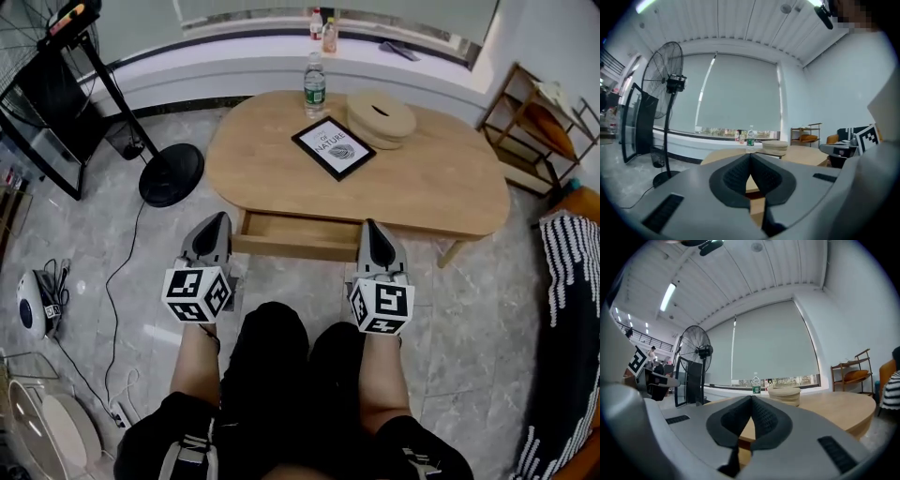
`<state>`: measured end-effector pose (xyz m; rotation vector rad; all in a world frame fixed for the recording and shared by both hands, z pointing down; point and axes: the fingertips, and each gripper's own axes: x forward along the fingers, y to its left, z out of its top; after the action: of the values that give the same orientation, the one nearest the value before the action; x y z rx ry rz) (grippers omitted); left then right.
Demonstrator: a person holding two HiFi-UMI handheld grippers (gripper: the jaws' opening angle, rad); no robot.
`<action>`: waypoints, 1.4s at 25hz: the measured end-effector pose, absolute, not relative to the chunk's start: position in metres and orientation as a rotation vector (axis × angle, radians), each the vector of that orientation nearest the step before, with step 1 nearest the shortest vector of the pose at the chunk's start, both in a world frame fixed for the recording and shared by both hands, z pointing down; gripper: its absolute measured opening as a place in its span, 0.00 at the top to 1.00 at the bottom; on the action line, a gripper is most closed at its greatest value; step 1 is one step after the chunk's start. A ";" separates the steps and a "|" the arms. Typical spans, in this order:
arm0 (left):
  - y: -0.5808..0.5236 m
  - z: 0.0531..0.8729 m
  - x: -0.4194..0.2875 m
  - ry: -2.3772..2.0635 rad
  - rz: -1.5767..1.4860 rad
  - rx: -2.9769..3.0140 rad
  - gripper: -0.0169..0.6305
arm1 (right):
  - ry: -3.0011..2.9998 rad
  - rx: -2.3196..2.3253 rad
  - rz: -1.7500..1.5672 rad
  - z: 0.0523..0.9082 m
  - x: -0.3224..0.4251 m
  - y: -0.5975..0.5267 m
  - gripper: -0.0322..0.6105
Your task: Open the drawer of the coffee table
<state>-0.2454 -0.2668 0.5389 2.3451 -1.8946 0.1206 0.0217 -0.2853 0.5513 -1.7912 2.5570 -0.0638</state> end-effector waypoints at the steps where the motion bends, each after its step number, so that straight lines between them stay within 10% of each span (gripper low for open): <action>1: -0.273 0.533 -0.240 -1.857 0.106 2.373 0.94 | 2.556 -1.785 -0.060 0.542 0.019 -0.290 0.93; 21: -0.172 -0.002 -0.230 -1.787 0.086 2.344 0.95 | 2.595 -1.669 -0.092 -0.024 -0.030 -0.187 0.93; 35: -0.135 -0.046 -0.164 -1.742 0.136 2.462 0.95 | 2.539 -1.671 0.026 -0.079 0.003 -0.152 0.93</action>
<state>-0.1641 -0.1347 -0.0464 2.4620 -1.7425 0.1360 0.0026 -0.1525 -0.0786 -1.6712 2.5385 0.0260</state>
